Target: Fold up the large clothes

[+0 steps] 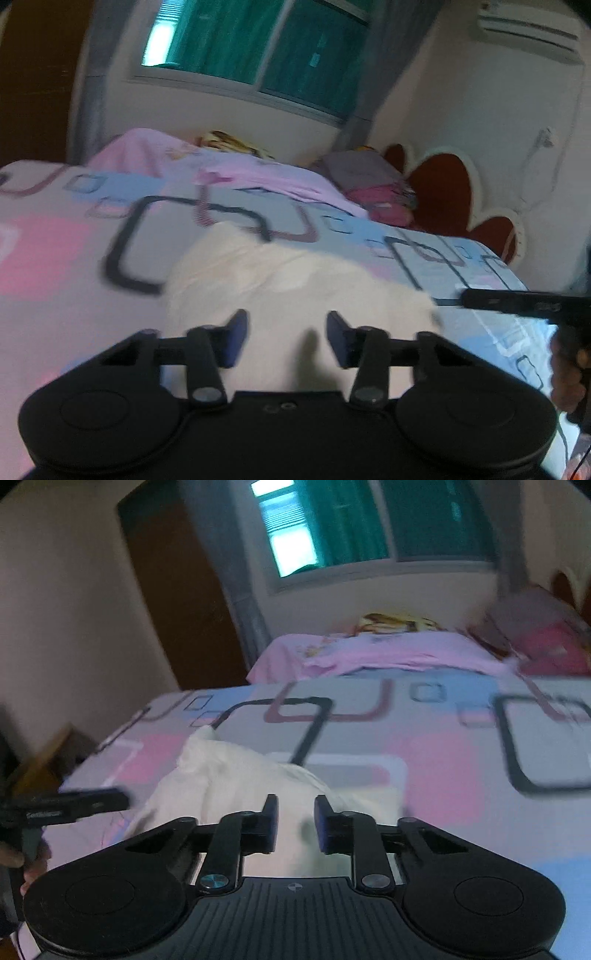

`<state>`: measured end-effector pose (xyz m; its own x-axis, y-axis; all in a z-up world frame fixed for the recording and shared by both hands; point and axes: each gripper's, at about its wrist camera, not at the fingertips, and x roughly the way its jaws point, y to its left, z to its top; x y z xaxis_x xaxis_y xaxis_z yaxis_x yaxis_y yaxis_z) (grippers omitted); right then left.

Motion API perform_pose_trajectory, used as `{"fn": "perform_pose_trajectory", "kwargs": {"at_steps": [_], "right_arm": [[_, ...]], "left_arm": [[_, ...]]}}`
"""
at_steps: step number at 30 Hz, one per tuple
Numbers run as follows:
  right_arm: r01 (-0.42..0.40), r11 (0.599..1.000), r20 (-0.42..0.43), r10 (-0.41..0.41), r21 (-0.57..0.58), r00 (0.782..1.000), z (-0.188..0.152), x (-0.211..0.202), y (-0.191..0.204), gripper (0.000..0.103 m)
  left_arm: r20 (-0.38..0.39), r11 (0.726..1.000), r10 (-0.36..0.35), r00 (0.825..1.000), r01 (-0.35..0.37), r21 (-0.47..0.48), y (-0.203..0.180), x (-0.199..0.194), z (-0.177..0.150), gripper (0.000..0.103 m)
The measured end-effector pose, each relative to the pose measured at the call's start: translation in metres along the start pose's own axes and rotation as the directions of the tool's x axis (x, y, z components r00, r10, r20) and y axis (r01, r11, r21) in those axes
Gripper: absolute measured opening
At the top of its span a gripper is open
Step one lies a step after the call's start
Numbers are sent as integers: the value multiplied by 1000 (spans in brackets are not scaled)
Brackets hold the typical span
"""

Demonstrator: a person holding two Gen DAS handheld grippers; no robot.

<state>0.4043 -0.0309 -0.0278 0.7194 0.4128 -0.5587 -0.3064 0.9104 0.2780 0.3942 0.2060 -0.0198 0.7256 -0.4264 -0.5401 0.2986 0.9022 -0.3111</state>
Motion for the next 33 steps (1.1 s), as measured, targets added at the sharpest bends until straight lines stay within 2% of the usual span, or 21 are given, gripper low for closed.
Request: {"fn": "perform_pose_trajectory", "kwargs": {"at_steps": [3, 7, 10, 14, 17, 19, 22, 24, 27, 28, 30, 33], "right_arm": [[61, 997, -66, -64, -42, 996, -2, 43, 11, 22], [146, 989, -165, -147, -17, 975, -15, 85, -7, 22], [176, 984, -204, -169, 15, 964, -30, 98, -23, 21], [188, 982, -215, -179, 23, 960, -36, 92, -29, 21], [199, 980, -191, -193, 15, 962, -27, 72, -22, 22], [151, 988, -122, -147, 21, 982, -24, 38, -10, 22], [92, 996, -91, -92, -11, 992, -33, 0, 10, 22], [71, 996, -102, -75, -47, 992, -47, -17, 22, 22], [61, 995, -145, -71, -74, 987, -73, -24, 29, 22], [78, 992, -158, -92, -97, 983, -81, -21, 29, 22], [102, 989, -183, -121, -107, 976, -95, -12, 23, 22], [110, 992, -198, -121, -67, 973, -105, -5, 11, 22]], "left_arm": [[-57, 1000, -7, 998, 7, 11, -13, 39, 15, 38], [-157, 999, 38, 987, -33, 35, -16, 77, 6, 38], [-189, 997, 62, 980, -51, 64, -18, 89, -3, 39], [-195, 986, 110, 975, -82, 146, -29, 94, -7, 39], [-182, 984, 110, 977, -82, 156, -34, 77, -5, 38], [-145, 981, 100, 984, -73, 181, -41, 59, -2, 38], [-118, 979, 85, 989, -61, 192, -50, 15, -19, 38], [-109, 982, 77, 991, -57, 178, -54, -8, -35, 38], [-117, 981, 96, 988, -74, 177, -57, -26, -64, 38], [-120, 981, 108, 987, -87, 172, -57, -28, -73, 38], [-124, 984, 116, 986, -97, 149, -55, -29, -80, 38], [-130, 981, 134, 982, -113, 158, -56, -29, -85, 39]]}}
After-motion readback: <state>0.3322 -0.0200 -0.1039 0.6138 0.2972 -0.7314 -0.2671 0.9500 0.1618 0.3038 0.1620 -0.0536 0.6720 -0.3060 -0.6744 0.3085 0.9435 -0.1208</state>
